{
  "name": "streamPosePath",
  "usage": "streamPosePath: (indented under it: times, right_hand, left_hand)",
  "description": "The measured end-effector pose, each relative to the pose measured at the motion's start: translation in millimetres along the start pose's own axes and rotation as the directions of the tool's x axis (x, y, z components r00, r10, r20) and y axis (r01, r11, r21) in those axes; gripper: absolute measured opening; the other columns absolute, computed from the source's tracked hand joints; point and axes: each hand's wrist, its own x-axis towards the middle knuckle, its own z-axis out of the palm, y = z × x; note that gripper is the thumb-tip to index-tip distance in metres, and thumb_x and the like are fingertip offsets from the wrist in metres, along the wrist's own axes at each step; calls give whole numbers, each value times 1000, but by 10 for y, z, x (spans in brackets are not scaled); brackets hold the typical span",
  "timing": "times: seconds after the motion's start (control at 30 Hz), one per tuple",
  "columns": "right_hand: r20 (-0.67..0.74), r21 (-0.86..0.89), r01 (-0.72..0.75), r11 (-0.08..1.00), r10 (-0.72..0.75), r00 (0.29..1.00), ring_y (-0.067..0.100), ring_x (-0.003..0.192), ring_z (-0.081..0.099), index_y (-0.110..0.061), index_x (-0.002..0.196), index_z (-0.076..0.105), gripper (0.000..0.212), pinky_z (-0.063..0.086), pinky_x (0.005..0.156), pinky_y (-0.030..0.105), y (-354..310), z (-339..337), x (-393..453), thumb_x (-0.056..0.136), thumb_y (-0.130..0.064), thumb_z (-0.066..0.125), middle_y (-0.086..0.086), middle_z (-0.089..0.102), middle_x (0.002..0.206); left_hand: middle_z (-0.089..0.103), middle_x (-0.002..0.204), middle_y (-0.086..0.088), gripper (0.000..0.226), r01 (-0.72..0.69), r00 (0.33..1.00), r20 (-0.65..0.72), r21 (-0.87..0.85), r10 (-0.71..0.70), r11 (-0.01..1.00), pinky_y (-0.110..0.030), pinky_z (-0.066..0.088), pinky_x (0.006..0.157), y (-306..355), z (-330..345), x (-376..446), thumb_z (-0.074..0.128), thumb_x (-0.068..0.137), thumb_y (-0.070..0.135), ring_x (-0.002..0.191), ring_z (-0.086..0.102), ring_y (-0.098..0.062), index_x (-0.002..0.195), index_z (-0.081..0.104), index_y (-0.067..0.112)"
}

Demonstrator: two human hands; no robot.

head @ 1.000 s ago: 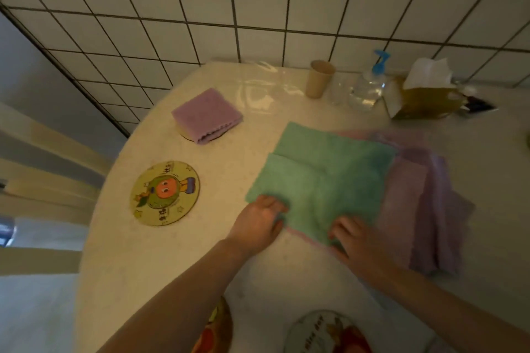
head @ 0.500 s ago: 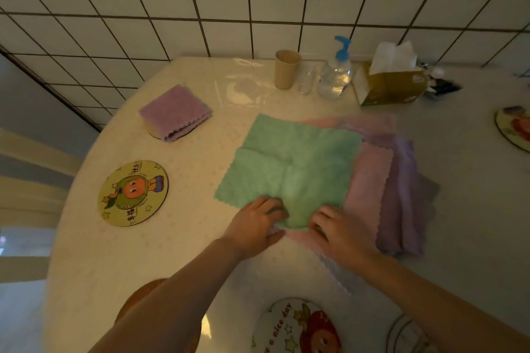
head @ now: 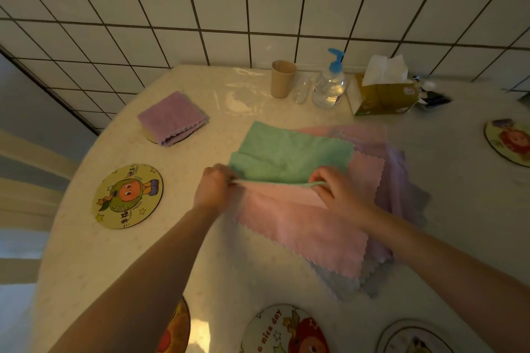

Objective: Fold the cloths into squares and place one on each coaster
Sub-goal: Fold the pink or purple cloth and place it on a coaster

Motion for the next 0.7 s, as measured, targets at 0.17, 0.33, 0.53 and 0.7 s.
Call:
streamPosePath:
  times: [0.17,0.33,0.53,0.7]
  right_hand:
    - [-254,-70,-9,998,-9,967,17,88,58,-10,97,62,12,40,77,25,-279,-381,171,89,-8,53,1,64,94]
    - [-373,14,7,1000,-1,928,9,89,54,-8,104,58,13,36,72,15,-868,-563,270,94,-8,49,-3,60,97]
    - [-375,92,112,989,-70,924,7,88,54,-13,101,56,14,38,72,5,-1515,-294,45,94,-5,46,-5,59,96]
    - [-238,83,129,988,-106,965,15,90,61,-14,98,58,17,47,82,32,-1755,353,-615,93,-3,47,-1,65,96]
  left_hand:
    - [62,119,-12,19,62,984,-137,-336,-114,940,-27,46,83,258,-524,239,60,89,4,104,58,-25,106,68,4]
    - [64,98,-5,27,-91,966,-254,-531,-56,843,-26,51,79,428,-1232,201,48,91,-3,96,59,-18,100,69,12]
    - [61,102,8,29,-253,855,-489,-106,171,962,-18,36,81,77,-1853,-470,56,85,2,95,51,-6,107,69,15]
    - [64,109,-6,30,-316,855,-384,145,348,938,-26,41,94,-701,-1836,-1592,68,79,-2,106,54,-20,107,69,8]
